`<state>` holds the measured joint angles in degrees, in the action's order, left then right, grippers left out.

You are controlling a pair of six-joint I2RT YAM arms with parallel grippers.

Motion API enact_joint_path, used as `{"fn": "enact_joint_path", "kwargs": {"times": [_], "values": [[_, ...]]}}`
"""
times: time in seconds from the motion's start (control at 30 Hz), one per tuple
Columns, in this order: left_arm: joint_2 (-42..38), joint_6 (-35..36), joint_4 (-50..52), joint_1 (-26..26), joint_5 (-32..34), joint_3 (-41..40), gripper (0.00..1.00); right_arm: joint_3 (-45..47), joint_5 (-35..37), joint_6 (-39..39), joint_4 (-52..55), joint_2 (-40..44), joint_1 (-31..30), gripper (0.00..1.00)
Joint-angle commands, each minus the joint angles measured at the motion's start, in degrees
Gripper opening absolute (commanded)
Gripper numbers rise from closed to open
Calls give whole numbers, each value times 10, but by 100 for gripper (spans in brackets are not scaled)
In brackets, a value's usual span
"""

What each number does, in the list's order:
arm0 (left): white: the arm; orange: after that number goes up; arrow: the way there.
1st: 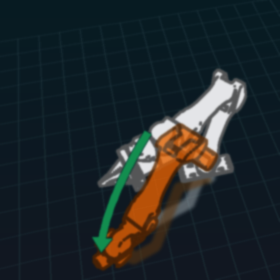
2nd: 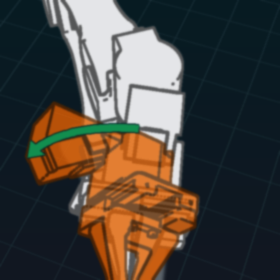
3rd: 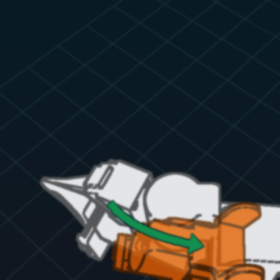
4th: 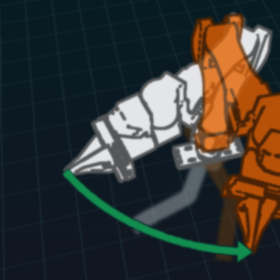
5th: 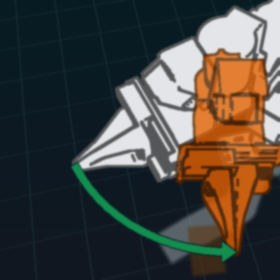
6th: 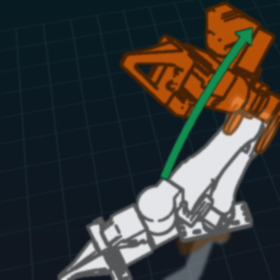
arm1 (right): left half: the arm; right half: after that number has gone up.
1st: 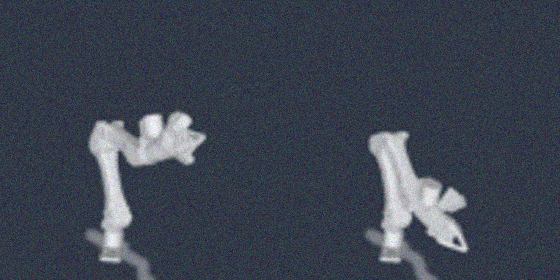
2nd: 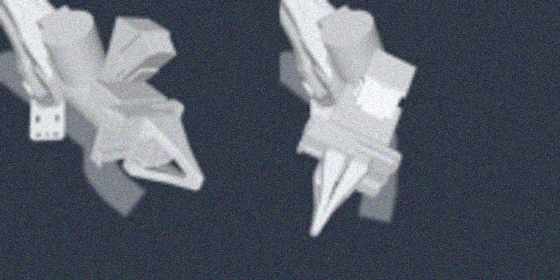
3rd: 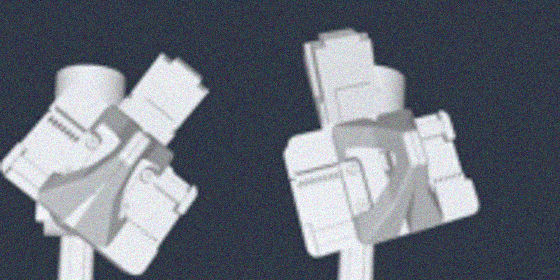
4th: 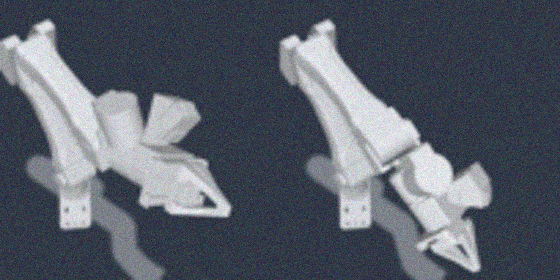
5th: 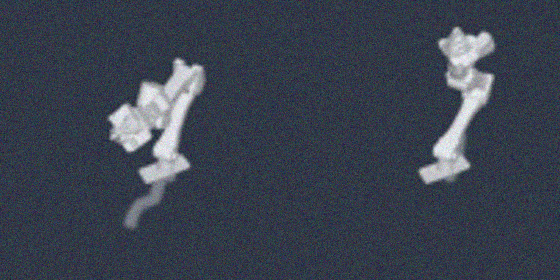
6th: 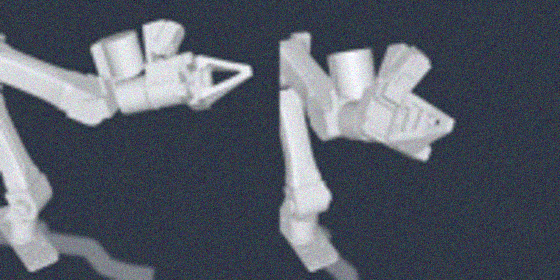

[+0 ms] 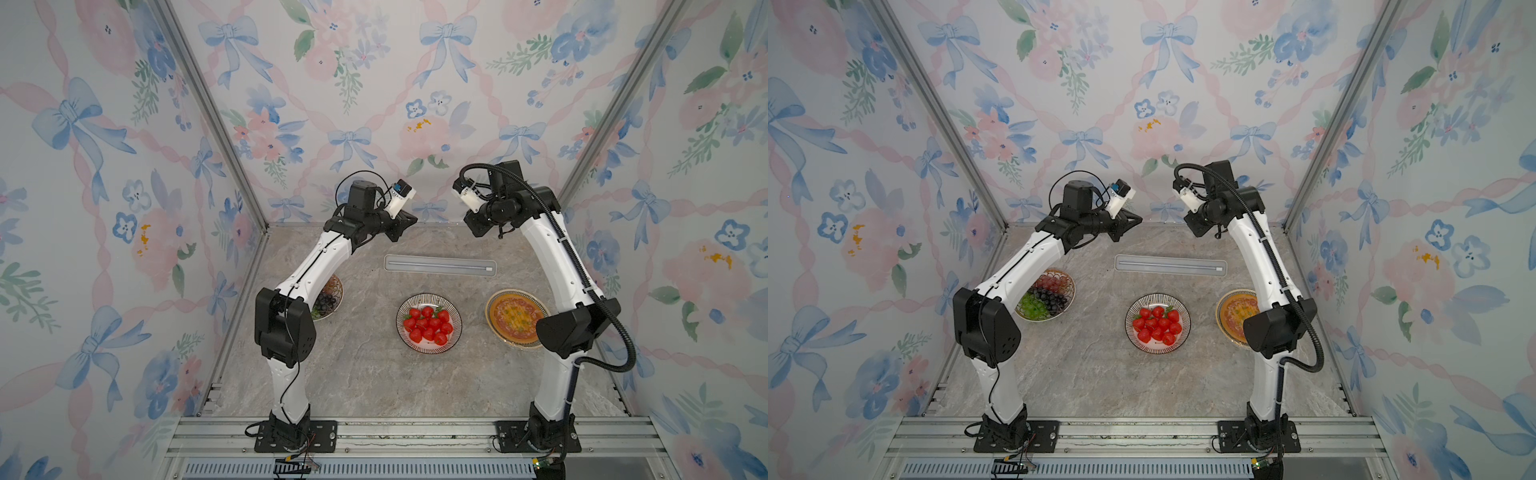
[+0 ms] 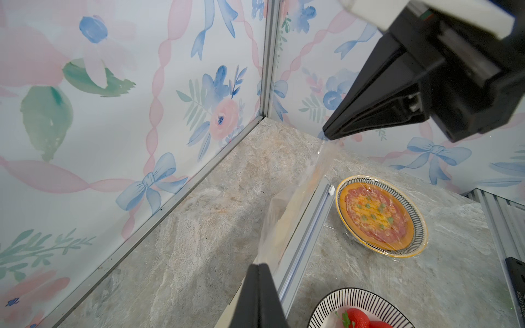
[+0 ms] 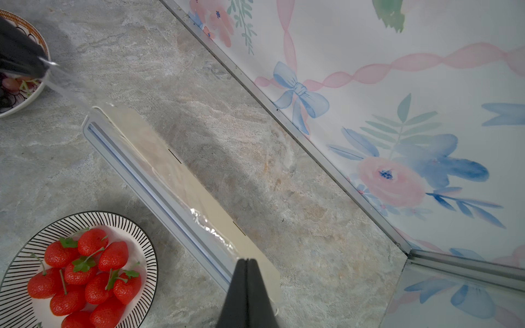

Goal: Wrap the plate with plastic wrap
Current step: Pull the plastic wrap from the plastic wrap cutting box.

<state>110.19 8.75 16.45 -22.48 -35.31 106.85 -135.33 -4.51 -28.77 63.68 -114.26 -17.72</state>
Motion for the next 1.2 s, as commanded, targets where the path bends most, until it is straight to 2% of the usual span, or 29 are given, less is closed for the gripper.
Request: {"fn": "enact_joint_path", "kwargs": {"times": [0.0,1.17], "values": [[-37,-6,-13,1,-1,20,0,-28,9,4,-16,34,-7,0],[-70,-7,-14,-13,8,38,0,-42,44,8,-23,69,-21,0]]}}
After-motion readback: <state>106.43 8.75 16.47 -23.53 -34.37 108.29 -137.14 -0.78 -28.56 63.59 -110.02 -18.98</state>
